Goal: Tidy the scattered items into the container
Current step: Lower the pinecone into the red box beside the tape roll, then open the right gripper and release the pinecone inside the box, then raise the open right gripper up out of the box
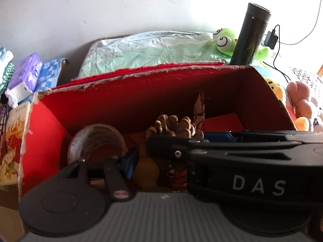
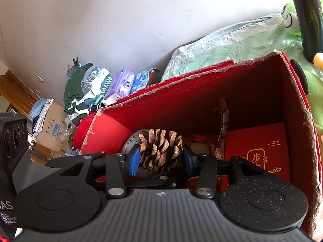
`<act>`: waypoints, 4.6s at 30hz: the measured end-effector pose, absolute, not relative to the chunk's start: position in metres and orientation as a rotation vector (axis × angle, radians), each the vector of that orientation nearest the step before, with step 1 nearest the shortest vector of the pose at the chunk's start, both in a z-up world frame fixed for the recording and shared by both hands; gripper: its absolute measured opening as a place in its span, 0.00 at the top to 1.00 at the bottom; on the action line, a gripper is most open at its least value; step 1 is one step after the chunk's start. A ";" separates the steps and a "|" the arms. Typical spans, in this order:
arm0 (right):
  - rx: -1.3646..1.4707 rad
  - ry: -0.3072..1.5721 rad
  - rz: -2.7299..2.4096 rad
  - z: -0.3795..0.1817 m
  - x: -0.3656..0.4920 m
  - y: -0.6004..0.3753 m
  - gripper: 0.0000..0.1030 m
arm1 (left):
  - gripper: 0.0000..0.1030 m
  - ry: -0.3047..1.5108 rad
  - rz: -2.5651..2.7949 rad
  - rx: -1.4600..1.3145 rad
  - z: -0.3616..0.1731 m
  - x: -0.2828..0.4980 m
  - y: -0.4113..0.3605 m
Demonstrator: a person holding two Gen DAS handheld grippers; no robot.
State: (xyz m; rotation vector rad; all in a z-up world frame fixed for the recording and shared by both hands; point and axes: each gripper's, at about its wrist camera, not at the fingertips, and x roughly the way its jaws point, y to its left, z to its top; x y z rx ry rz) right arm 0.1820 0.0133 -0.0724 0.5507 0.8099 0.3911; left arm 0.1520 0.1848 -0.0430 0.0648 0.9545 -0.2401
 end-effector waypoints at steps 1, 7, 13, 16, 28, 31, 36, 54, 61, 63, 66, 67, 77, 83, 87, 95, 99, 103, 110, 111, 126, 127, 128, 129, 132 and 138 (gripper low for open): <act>0.549 0.806 0.395 -0.072 0.182 0.013 0.54 | 0.41 0.954 -0.242 0.060 -0.042 0.151 0.185; 0.508 0.819 0.394 -0.067 0.179 0.018 0.54 | 0.42 0.944 -0.238 0.044 -0.033 0.138 0.187; 0.510 0.823 0.448 -0.058 0.174 0.030 0.54 | 0.41 0.947 -0.191 0.011 -0.028 0.125 0.199; 0.499 0.826 0.466 -0.055 0.171 0.039 0.54 | 0.41 0.943 -0.170 0.009 -0.025 0.118 0.206; 0.470 0.889 0.488 -0.051 0.179 0.066 0.54 | 0.34 0.933 -0.109 0.098 -0.018 0.111 0.225; 0.489 0.924 0.503 -0.053 0.185 0.069 0.54 | 0.34 0.934 -0.106 0.117 -0.018 0.111 0.228; 0.501 0.986 0.539 -0.054 0.196 0.073 0.54 | 0.33 0.930 -0.117 0.127 -0.018 0.110 0.237; 0.387 1.120 0.659 -0.068 0.221 0.090 0.53 | 0.32 0.954 -0.250 0.111 -0.023 0.107 0.253; 0.380 1.158 0.694 -0.070 0.230 0.097 0.53 | 0.31 0.939 -0.276 0.118 -0.022 0.101 0.260; 0.382 1.176 0.704 -0.072 0.232 0.099 0.53 | 0.31 0.935 -0.286 0.121 -0.022 0.099 0.262; 0.393 1.203 0.713 -0.075 0.233 0.098 0.52 | 0.31 0.924 -0.296 0.129 -0.022 0.096 0.263; 0.401 1.209 0.714 -0.076 0.233 0.098 0.52 | 0.31 0.921 -0.298 0.132 -0.022 0.096 0.263; 0.294 1.253 0.707 -0.080 0.229 0.112 0.53 | 0.31 0.924 -0.317 0.123 -0.024 0.095 0.260; 0.320 1.263 0.697 -0.081 0.231 0.110 0.53 | 0.28 0.932 -0.316 0.121 -0.025 0.096 0.257; 0.347 1.274 0.700 -0.083 0.232 0.107 0.49 | 0.27 0.938 -0.310 0.122 -0.025 0.098 0.255; 0.341 1.249 0.692 -0.080 0.229 0.107 0.49 | 0.26 0.952 -0.280 0.117 -0.025 0.100 0.255; 0.333 1.237 0.690 -0.080 0.229 0.108 0.49 | 0.24 0.957 -0.266 0.114 -0.025 0.101 0.255; 0.339 1.229 0.682 -0.080 0.229 0.107 0.49 | 0.22 0.961 -0.249 0.111 -0.024 0.101 0.255; 0.377 1.189 0.645 -0.078 0.227 0.101 0.52 | 0.19 0.971 -0.228 0.104 -0.024 0.103 0.255; 0.375 1.189 0.643 -0.078 0.227 0.101 0.53 | 0.19 0.972 -0.226 0.105 -0.024 0.103 0.255; 0.391 1.181 0.624 -0.078 0.226 0.100 0.54 | 0.18 0.977 -0.207 0.097 -0.024 0.100 0.255; 0.391 1.180 0.623 -0.078 0.226 0.100 0.54 | 0.18 0.976 -0.206 0.096 -0.024 0.100 0.255; 0.391 1.180 0.621 -0.078 0.226 0.099 0.54 | 0.18 0.976 -0.205 0.097 -0.024 0.100 0.255; 0.391 1.179 0.617 -0.078 0.226 0.099 0.54 | 0.18 0.976 -0.204 0.097 -0.024 0.100 0.255; 0.384 1.176 0.605 -0.077 0.226 0.099 0.54 | 0.18 0.977 -0.201 0.100 -0.024 0.100 0.254; 0.377 1.162 0.592 -0.076 0.224 0.099 0.54 | 0.18 0.974 -0.198 0.104 -0.024 0.100 0.254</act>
